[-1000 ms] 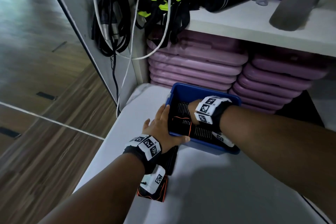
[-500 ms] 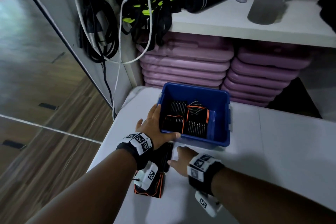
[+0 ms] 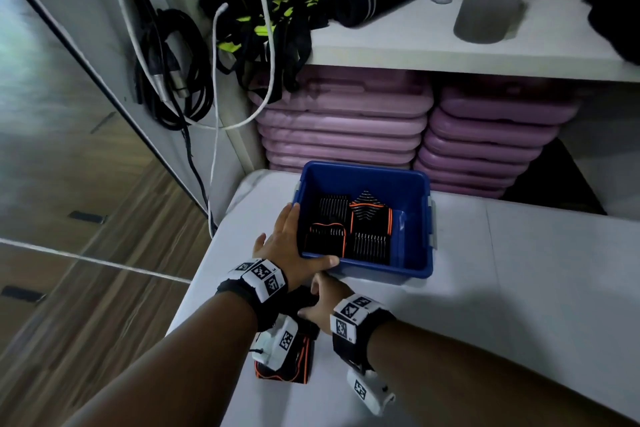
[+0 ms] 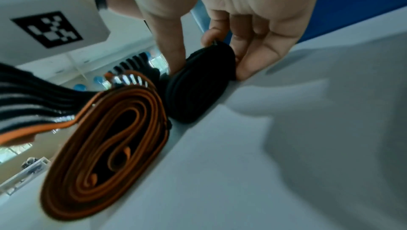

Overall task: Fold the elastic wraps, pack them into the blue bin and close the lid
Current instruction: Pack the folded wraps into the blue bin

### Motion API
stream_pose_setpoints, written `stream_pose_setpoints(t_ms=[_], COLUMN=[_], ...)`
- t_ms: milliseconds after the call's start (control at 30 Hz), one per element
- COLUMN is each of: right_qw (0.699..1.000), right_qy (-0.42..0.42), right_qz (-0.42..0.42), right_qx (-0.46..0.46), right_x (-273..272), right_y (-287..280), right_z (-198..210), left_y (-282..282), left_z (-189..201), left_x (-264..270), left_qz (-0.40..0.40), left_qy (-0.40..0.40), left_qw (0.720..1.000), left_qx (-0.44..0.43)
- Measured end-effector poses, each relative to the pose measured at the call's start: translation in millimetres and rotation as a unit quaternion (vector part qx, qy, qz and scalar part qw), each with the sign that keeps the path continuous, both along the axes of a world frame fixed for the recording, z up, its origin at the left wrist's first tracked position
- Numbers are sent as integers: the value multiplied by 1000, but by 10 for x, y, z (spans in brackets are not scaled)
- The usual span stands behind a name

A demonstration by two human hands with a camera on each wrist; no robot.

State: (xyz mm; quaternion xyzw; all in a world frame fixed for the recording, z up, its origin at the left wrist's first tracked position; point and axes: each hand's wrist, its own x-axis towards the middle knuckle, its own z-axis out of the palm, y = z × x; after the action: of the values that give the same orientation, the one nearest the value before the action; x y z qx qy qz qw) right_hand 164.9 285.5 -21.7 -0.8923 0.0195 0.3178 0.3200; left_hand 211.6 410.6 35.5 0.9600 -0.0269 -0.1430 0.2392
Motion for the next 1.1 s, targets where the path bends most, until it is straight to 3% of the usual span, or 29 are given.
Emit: stream_pose_setpoints(t_ms=[167,333,567,667,767,867,933,1100], right_qw=[998,999,991,992,992,972,950,921], right_qy=[7,-14,-18,-35,-111,-190,-180,-164], right_qz=[6,45,130,121,59,77,129,246], right_qx=[55,24,7,-4,-3,-118,-222,-255], right_x=[21,-19,-137,11,285,605,750,881], right_y=[-40,-181,-1062,-1492,-1727,-1644,-1457,-1162], right_z=[64,233,965,1321,1601,1597,1523,1380], left_y=[4,21,17,18,12,12,16,15], left_z=[-17,-42,-87,-94,-100,-119,-132,-165], left_x=[13,22,21,28,37,45,56,66], left_qz=[4,2,7,9,13,14,14,18], left_qy=[1,-4,-19,-18,-17,-20,-23,-29], left_qw=[1000,1000,1000,1000,999,999,999,999], left_qx=[-6,-13,-19,-22,-24,-24,-29,-30])
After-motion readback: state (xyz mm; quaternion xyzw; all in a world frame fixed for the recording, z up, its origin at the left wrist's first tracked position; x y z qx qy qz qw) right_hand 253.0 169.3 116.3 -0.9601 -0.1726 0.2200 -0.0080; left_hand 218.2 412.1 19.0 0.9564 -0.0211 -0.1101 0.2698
